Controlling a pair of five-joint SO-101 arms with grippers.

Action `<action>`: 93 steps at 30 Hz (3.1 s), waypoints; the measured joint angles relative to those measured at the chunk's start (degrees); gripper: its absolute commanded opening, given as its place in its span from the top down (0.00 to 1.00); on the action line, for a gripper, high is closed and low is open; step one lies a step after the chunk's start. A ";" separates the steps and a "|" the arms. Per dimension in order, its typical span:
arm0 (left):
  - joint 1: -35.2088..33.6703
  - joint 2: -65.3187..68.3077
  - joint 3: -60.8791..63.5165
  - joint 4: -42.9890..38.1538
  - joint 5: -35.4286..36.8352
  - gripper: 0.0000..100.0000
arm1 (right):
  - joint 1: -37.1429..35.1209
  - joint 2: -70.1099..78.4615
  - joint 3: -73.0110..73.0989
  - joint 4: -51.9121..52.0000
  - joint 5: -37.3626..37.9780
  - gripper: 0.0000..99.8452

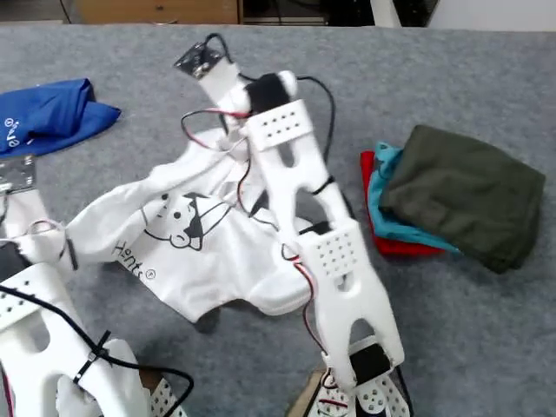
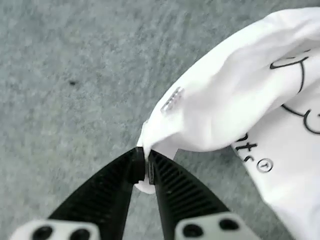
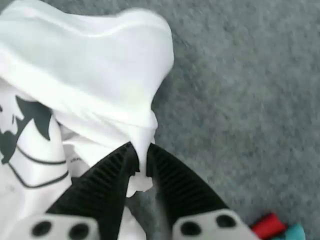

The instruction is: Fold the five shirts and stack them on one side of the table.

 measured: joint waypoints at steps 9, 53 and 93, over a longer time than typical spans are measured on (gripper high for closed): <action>10.02 16.44 -5.27 -3.87 8.18 0.98 | 3.69 -20.57 33.76 0.00 1.58 1.00; 26.55 42.55 -33.93 18.73 5.80 0.79 | 10.11 -31.82 37.27 -0.09 3.96 0.82; -14.68 50.81 -27.34 25.32 -42.11 0.98 | 12.22 -31.82 57.23 -4.75 2.64 0.82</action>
